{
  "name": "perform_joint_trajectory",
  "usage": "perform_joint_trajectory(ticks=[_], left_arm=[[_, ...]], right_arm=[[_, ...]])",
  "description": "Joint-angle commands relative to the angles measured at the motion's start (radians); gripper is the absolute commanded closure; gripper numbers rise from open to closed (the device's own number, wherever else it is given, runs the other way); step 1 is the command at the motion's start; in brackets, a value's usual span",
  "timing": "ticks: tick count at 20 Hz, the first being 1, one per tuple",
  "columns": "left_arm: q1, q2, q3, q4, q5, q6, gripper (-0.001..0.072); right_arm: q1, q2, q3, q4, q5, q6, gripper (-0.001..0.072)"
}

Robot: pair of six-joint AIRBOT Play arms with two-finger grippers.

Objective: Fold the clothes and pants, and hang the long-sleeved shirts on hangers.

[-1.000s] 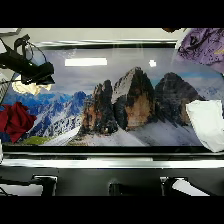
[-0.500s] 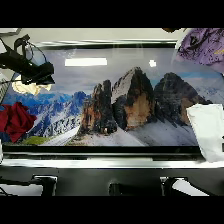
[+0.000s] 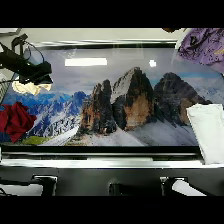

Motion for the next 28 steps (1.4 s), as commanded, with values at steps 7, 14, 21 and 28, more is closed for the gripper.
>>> perform_joint_trajectory(ticks=[7,14,21,28], left_arm=[[-0.021,0.284,-0.339,0.035,0.218,0.113,0.0687],[-0.027,0.399,-0.504,0.047,0.224,0.112,0.0685],[-0.029,0.393,-0.504,0.047,0.224,0.113,0.0685],[-0.029,0.393,-0.504,0.047,0.224,0.113,0.0685]], right_arm=[[0.806,0.002,0.068,0.153,-0.029,-0.143,0.0675],[1.070,0.002,0.068,0.149,-0.058,-0.061,0.0673],[1.071,0.002,0.068,0.152,0.022,-0.061,0.0674],[1.071,0.002,0.068,0.152,0.022,-0.061,0.0674]])
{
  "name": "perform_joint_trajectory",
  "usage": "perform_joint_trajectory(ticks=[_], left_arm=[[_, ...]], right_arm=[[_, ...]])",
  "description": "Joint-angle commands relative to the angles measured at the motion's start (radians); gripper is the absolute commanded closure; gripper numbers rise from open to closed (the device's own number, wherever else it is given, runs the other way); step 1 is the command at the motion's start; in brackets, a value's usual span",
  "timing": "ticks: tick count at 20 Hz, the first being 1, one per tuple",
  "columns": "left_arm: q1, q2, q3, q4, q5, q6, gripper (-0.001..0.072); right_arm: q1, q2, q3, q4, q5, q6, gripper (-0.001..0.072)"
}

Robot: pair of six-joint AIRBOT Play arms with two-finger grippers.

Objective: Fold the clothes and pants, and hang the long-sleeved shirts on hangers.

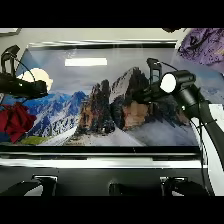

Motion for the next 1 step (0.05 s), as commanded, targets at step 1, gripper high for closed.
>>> perform_joint_trajectory(ticks=[1], left_arm=[[-0.001,0.001,0.000,0.000,0.000,0.000,0.0685]], right_arm=[[0.001,0.000,0.001,-0.001,0.002,0.000,0.0674]])
